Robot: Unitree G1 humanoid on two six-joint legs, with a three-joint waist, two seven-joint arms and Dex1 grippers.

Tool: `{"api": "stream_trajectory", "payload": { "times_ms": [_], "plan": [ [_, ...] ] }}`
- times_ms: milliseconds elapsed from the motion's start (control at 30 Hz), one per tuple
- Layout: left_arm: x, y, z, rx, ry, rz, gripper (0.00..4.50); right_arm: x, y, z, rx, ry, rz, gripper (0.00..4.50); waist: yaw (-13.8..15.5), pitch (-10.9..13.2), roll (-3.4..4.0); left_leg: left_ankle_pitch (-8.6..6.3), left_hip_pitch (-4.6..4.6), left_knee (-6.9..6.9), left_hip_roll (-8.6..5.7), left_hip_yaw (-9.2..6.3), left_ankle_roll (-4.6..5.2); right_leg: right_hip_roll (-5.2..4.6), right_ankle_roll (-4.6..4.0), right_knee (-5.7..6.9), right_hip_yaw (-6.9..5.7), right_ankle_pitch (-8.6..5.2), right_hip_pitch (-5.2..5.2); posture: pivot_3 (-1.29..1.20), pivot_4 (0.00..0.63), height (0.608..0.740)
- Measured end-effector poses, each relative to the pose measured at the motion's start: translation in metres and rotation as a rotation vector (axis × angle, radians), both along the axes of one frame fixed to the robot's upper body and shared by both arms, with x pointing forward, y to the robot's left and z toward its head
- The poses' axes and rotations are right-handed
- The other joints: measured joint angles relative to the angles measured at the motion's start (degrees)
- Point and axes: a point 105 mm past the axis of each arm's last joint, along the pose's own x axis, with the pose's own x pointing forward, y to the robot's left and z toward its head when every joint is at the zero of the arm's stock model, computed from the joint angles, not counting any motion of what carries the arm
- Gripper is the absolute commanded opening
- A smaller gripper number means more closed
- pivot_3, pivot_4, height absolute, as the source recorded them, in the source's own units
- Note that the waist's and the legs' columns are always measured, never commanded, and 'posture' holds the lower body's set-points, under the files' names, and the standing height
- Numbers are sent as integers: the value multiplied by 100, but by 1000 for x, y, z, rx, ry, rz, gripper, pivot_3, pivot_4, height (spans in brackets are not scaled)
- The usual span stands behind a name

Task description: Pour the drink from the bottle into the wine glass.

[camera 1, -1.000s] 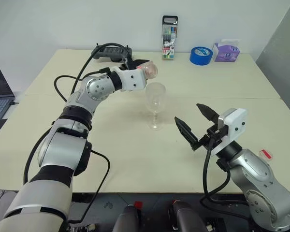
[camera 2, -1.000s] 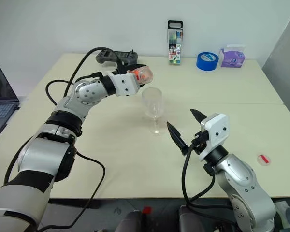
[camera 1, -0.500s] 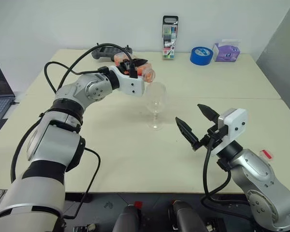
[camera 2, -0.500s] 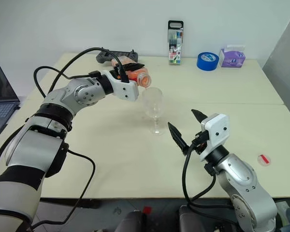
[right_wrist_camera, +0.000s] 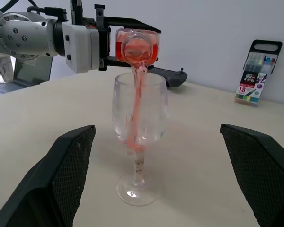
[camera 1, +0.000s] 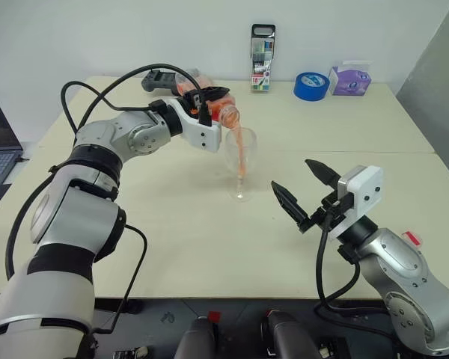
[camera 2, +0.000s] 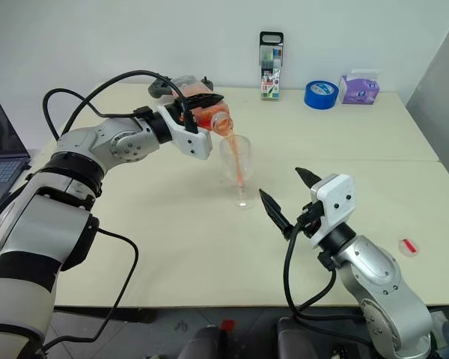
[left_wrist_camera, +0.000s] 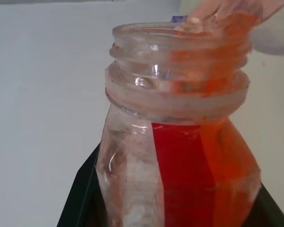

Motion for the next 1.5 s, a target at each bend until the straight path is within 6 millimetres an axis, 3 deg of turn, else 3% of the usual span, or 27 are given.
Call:
{"api": "stream_trajectory", "payload": {
  "times_ms": [1500],
  "plan": [
    [1, 2, 6, 8, -19, 9, 1689, 3, -2, 0, 12, 23, 16, 4500, -1, -1, -1, 0, 1, 3, 0, 2, 0, 0, -1, 5, 1, 1, 0, 0, 150, 740]
  ]
}}
